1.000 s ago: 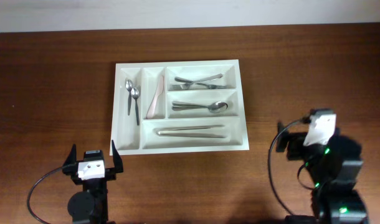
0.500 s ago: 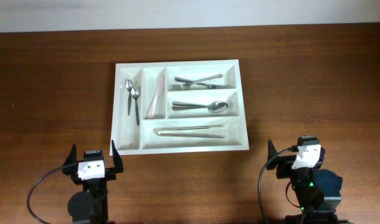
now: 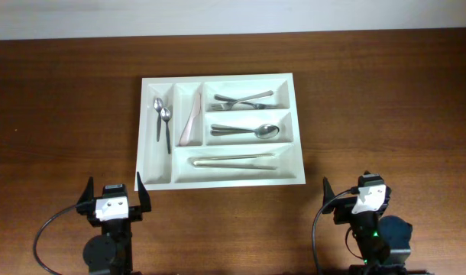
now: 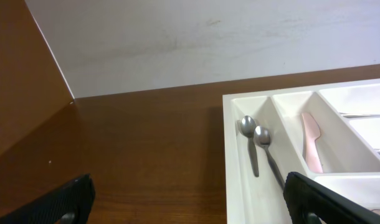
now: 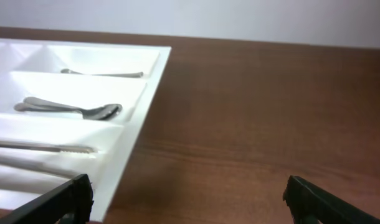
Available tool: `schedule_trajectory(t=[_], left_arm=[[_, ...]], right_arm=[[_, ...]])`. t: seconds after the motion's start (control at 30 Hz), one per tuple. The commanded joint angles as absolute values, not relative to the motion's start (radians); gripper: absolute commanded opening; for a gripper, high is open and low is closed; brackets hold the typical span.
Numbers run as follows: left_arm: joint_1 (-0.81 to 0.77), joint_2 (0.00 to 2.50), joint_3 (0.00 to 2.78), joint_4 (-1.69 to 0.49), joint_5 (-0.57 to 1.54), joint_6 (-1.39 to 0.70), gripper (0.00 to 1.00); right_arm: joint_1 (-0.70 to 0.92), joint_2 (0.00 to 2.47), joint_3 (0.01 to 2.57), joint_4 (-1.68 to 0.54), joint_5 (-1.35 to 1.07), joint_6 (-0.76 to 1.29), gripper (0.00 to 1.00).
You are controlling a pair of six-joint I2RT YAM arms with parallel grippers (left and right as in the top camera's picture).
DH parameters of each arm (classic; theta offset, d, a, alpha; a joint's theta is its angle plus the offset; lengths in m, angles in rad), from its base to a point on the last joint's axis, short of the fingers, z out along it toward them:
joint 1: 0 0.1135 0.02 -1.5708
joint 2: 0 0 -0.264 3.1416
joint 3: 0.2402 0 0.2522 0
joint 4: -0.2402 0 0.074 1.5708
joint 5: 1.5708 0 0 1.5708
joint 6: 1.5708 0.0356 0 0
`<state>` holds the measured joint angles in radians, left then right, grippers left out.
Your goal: Pack container
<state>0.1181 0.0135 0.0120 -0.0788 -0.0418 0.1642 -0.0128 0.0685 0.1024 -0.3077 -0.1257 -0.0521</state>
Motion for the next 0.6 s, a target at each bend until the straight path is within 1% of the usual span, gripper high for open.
schedule_trajectory(t=[0.0,0.57], left_arm=[[0.116,0.005,0.009,-0.08,-0.049,0.177,0.99],[0.116,0.005,0.009,-0.08,-0.049,0.177,0.99]], right_arm=[[0.039,0.034,0.093,-0.303,-0.051,-0.045,0.99],[0.046,0.003,0.09,-0.294,-0.048,-0.045,0.99]])
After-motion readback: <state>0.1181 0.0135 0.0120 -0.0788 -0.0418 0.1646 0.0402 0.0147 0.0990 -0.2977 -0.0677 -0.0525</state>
